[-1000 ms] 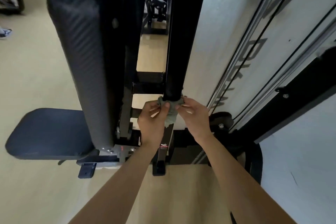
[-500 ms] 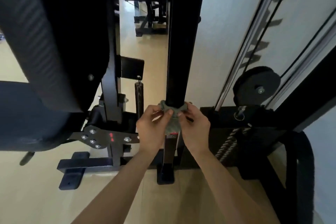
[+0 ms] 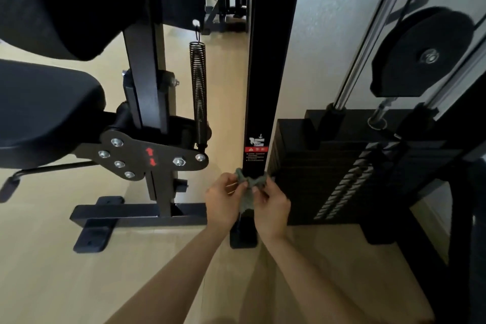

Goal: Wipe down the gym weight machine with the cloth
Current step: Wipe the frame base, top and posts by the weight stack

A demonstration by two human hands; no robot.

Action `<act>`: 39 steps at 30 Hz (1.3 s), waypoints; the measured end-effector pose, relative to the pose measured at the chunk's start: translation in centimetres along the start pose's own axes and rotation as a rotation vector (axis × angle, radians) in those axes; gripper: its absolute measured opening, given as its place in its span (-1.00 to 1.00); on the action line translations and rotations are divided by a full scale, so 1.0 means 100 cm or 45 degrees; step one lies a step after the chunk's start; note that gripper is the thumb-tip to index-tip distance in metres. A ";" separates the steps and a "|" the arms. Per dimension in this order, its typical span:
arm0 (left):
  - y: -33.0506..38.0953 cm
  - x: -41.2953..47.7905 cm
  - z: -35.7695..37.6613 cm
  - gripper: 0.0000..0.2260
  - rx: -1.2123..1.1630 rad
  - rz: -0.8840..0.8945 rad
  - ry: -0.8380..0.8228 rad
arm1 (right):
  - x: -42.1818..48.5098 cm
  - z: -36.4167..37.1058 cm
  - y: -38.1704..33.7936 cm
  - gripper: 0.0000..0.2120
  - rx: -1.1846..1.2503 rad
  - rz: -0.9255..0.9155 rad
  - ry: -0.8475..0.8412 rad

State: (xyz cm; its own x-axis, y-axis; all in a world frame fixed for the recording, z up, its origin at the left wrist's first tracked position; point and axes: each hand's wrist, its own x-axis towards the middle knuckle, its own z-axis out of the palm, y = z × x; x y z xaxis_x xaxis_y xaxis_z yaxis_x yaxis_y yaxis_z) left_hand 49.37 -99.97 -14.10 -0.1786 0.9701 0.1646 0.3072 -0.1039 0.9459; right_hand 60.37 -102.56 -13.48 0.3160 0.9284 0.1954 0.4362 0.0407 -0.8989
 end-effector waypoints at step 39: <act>-0.024 -0.004 0.010 -0.91 -0.273 -0.055 -0.114 | -0.003 0.009 0.002 -0.58 0.561 0.363 -0.047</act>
State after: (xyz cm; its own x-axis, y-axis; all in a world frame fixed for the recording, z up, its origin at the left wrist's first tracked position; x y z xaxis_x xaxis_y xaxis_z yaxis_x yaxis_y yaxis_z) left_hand 49.66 -99.84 -16.73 -0.1003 0.9892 0.1065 0.0935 -0.0972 0.9909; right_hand 59.59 -102.44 -14.10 0.3372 0.9373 -0.0880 -0.0614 -0.0713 -0.9956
